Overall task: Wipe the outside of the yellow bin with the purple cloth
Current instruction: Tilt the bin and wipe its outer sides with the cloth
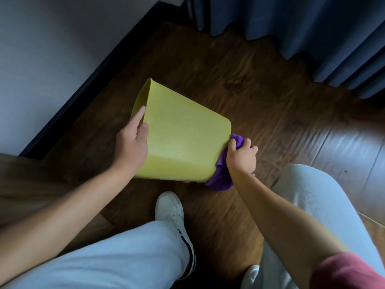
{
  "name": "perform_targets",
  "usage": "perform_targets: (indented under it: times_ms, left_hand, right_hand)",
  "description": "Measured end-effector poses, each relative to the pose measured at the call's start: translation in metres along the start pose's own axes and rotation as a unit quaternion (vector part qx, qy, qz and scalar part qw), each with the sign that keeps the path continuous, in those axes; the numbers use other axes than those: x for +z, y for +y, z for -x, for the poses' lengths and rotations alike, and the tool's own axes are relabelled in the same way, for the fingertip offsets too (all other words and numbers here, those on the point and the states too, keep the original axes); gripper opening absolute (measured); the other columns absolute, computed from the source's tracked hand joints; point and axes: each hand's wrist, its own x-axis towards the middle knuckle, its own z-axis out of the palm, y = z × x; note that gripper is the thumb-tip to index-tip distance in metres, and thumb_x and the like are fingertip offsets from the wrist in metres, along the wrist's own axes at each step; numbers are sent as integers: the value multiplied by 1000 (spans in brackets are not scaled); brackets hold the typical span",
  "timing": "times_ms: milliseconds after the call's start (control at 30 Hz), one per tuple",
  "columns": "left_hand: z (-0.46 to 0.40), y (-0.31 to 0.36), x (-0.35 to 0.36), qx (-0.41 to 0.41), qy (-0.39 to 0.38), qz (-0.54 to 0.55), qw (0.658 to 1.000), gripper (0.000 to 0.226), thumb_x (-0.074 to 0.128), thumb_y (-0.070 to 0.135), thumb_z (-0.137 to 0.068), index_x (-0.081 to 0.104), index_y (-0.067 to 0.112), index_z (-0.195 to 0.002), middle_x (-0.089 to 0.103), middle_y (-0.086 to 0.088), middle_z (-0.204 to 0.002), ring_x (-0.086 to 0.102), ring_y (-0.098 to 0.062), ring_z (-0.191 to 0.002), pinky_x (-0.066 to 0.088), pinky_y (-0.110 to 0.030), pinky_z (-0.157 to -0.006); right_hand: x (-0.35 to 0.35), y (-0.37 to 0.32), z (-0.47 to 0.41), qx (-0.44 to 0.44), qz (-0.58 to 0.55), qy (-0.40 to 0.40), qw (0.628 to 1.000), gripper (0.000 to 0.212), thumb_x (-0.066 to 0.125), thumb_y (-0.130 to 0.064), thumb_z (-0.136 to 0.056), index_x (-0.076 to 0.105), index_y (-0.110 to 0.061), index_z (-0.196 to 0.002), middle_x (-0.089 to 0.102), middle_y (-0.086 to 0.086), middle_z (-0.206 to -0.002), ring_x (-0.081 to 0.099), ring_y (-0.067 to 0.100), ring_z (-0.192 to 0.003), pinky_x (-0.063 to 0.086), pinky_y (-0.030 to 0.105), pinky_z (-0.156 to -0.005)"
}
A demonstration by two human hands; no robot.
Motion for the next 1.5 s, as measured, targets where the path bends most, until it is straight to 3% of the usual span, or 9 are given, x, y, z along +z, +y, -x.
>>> perform_targets:
  times_ms: [233, 333, 533, 700, 833, 1067, 1167, 1333, 1500]
  left_hand:
    - [0, 5, 4, 1, 0, -14, 1000, 47, 41, 25, -113, 39, 32, -159, 47, 6, -158, 46, -11, -142, 39, -21, -107]
    - [0, 6, 4, 2, -7, -24, 1000, 47, 43, 26, -112, 38, 34, -158, 52, 3, -154, 52, -16, -137, 46, -35, -111]
    - [-4, -3, -1, -10, -2, -16, 1000, 48, 46, 25, -111, 38, 35, -158, 56, 3, -149, 58, -10, -127, 47, -14, -88]
    - [-5, -4, -2, -13, 2, -10, 1000, 48, 47, 28, -111, 37, 42, -155, 61, 1, -143, 63, -13, -121, 52, -26, -89]
    - [-6, -6, -8, -16, 1, -33, 999, 49, 52, 29, -108, 35, 45, -151, 65, -3, -136, 67, -17, -113, 57, -33, -84]
    - [5, -17, -28, -5, -175, 28, 984, 88, 74, 21, -95, 23, 73, -144, 40, 24, -157, 41, 7, -138, 39, -33, -110]
    - [22, -33, -29, 2, -257, -41, 966, 83, 80, 50, -80, 33, 60, -148, 47, 31, -149, 44, 14, -133, 40, -31, -111]
    - [32, -42, -22, 0, -277, -107, 955, 43, 70, 55, -83, 54, 53, -123, 60, 32, -124, 57, 16, -114, 50, -36, -106]
    - [26, -37, -24, 26, -189, -158, 969, 53, 78, 41, -88, 57, 35, -136, 64, 22, -119, 63, -14, -116, 49, -29, -89]
  right_hand:
    - [-9, -38, 40, -134, -136, 4, 982, 29, 50, -61, -94, 58, -33, -98, 62, -5, -101, 58, 8, -80, 44, 35, -75]
    - [7, -50, 64, -215, -90, -19, 972, 31, 51, -58, -97, 59, -33, -113, 55, -6, -109, 58, 14, -85, 45, 34, -70]
    - [9, -14, 47, -136, -18, -1, 991, 35, 44, -56, -102, 53, -28, -121, 48, -3, -116, 64, 24, -95, 56, 42, -77]
    - [0, 11, 24, -9, 21, -7, 1000, 43, 38, -56, -103, 50, -25, -130, 50, 6, -126, 65, 36, -101, 38, 42, -77]
    - [-13, 4, 15, 64, -26, -27, 997, 47, 38, -52, -106, 48, -21, -139, 48, 12, -137, 62, 38, -108, 49, 49, -93]
    - [-67, -63, 5, -116, -139, -53, 982, 29, 52, -49, -99, 62, -25, -111, 67, 4, -106, 67, 26, -93, 55, 40, -81]
    - [-91, -58, 3, -129, -146, -102, 976, 21, 53, -48, -100, 62, -29, -100, 69, -5, -92, 68, 18, -83, 53, 33, -67]
    - [-89, -52, 7, -114, -167, -110, 973, 24, 52, -50, -103, 64, -29, -108, 69, -8, -92, 68, 13, -82, 50, 28, -64]
    - [-81, -51, 7, -112, -149, -114, 976, 24, 54, -49, -100, 65, -28, -105, 70, -6, -92, 70, 18, -86, 58, 36, -76]
